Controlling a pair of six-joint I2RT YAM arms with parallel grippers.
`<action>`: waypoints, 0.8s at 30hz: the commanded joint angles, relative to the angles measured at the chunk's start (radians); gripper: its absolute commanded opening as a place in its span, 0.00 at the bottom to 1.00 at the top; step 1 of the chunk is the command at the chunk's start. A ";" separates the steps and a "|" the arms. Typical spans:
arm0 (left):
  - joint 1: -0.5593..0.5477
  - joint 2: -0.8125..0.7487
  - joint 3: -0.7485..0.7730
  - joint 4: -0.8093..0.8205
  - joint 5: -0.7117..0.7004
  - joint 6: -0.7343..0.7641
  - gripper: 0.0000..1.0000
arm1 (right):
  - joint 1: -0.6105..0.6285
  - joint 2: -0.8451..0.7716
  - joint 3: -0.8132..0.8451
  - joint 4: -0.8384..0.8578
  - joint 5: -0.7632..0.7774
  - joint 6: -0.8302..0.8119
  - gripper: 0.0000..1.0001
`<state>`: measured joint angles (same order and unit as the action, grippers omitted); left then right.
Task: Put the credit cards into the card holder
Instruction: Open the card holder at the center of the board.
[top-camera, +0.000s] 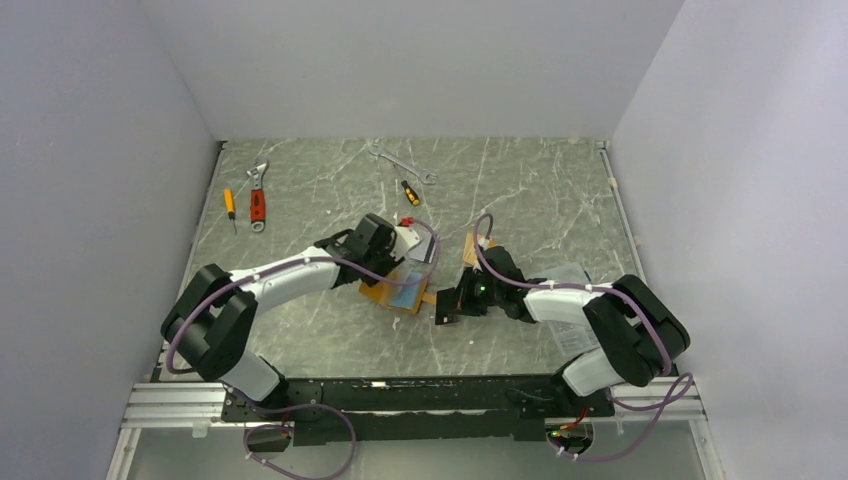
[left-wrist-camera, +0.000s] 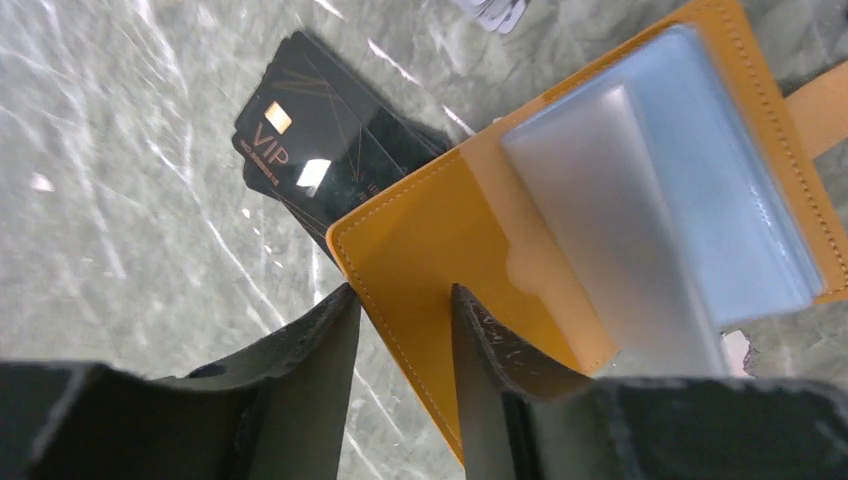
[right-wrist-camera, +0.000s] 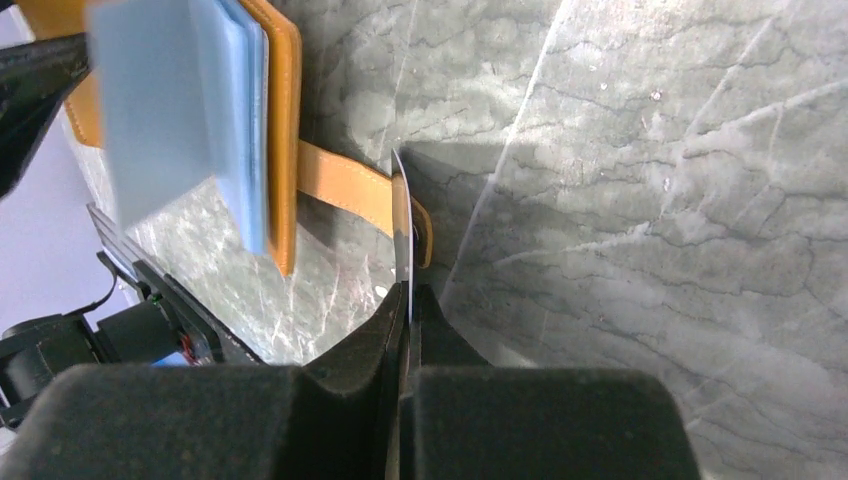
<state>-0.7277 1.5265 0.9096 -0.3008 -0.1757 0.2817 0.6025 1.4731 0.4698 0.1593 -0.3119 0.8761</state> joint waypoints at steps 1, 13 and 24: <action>0.117 0.033 0.021 -0.048 0.287 -0.053 0.35 | -0.002 -0.005 -0.073 -0.234 0.172 -0.049 0.00; 0.153 0.036 0.011 -0.050 0.578 -0.076 0.12 | -0.002 -0.185 -0.042 -0.328 0.175 -0.037 0.00; 0.154 0.001 0.047 -0.091 0.560 -0.101 0.00 | -0.001 -0.250 0.071 -0.417 0.195 -0.054 0.00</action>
<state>-0.5701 1.5745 0.9150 -0.3588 0.3534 0.1997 0.6037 1.2484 0.4717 -0.1558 -0.1722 0.8577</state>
